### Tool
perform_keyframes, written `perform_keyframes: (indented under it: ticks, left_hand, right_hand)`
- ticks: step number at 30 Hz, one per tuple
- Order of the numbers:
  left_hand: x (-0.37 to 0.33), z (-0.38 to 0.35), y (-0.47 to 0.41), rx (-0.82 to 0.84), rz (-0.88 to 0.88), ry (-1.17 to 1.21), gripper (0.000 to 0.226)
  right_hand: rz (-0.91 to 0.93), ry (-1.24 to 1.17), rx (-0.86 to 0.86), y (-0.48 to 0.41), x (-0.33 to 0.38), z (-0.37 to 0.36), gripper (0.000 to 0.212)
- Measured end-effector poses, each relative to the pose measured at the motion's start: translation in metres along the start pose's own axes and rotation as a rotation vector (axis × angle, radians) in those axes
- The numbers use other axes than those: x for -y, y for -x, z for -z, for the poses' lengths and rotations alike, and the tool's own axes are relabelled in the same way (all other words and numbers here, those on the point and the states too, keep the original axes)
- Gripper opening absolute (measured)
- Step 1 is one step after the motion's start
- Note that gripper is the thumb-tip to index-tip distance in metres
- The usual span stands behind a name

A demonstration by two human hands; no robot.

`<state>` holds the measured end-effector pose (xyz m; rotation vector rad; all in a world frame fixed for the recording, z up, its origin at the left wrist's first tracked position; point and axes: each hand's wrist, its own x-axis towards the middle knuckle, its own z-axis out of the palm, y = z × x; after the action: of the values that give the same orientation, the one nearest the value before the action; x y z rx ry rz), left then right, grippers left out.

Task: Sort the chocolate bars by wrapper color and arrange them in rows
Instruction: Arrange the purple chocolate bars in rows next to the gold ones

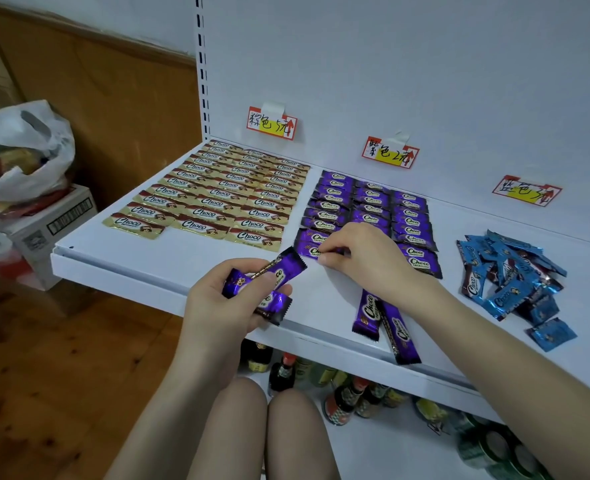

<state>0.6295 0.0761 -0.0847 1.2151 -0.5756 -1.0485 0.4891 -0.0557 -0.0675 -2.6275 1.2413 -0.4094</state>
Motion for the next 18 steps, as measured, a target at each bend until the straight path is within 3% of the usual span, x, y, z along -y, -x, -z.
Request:
perform_keyframes:
  ticks: [3, 6, 10, 15, 18]
  left_hand:
    - [0.000, 0.000, 0.001, 0.015, -0.016, -0.021, 0.010]
    - [-0.003, -0.003, 0.002, 0.061, -0.028, -0.071, 0.024]
    - [-0.003, -0.011, 0.000, 0.097, -0.061, -0.098, 0.010]
    - [-0.003, -0.018, 0.002, 0.090, -0.070, -0.094, 0.004]
    - [-0.004, -0.025, -0.002, 0.100, -0.097, -0.129, 0.005]
  right_hand:
    - [-0.012, -0.037, -0.048, 0.003, 0.002, 0.003, 0.017]
    - [-0.017, -0.424, -0.158, 0.012, 0.017, 0.015, 0.015]
    - [-0.001, -0.729, 0.053, 0.030, 0.034, 0.027, 0.014]
    - [-0.099, -0.870, 0.033, 0.045, 0.022, 0.033, 0.010]
    - [0.037, -0.645, 0.005, 0.052, 0.010, 0.036, 0.021]
